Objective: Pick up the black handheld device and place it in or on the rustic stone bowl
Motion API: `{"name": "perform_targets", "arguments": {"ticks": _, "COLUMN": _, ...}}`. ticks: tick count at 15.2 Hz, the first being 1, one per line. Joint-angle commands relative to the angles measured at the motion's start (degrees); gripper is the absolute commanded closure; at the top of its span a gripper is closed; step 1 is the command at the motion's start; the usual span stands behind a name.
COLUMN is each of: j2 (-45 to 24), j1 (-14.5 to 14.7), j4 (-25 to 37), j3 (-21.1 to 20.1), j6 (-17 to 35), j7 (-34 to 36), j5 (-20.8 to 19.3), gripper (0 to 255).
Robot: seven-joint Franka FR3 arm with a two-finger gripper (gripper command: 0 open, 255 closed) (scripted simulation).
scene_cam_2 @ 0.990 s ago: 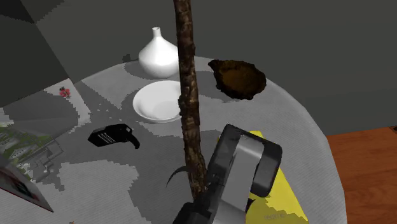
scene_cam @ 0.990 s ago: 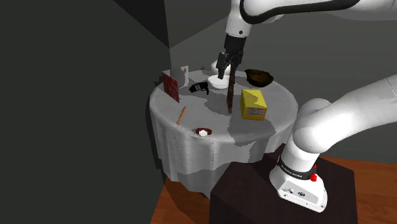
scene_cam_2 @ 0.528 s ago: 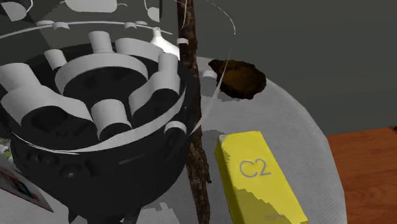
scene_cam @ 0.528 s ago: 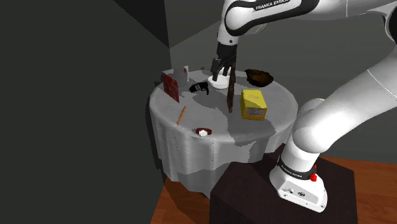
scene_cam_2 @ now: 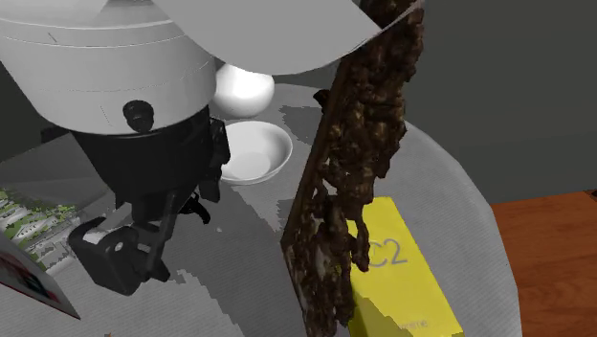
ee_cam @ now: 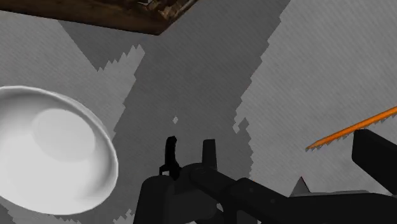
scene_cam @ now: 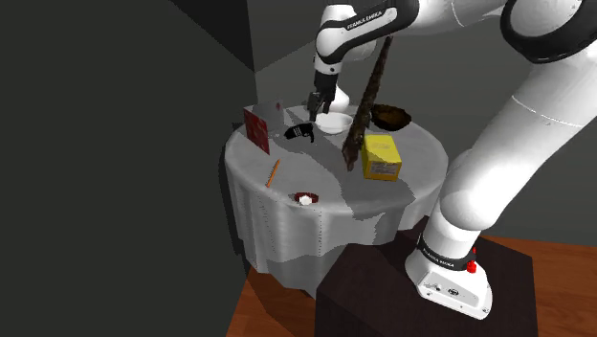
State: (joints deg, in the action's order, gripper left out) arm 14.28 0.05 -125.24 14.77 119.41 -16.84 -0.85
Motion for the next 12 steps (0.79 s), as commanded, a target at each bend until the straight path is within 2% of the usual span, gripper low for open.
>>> {"name": "perform_targets", "arguments": {"ticks": 1, "j2": -4.5, "j1": 0.1, "j4": 2.9, "j3": 1.1, "j6": 1.7, "j7": -2.7, "j5": 0.9, "gripper": 0}}
{"name": "perform_targets", "arguments": {"ticks": 7, "j2": -18.0, "j1": -0.7, "j4": 14.0, "j3": 3.2, "j6": 4.0, "j7": -11.0, "j5": 5.0, "gripper": 0}}
{"name": "perform_targets", "arguments": {"ticks": 12, "j2": -29.7, "j1": -2.9, "j4": 25.7, "j3": 3.2, "j6": 3.8, "j7": -17.0, "j5": 8.9, "gripper": 0}}
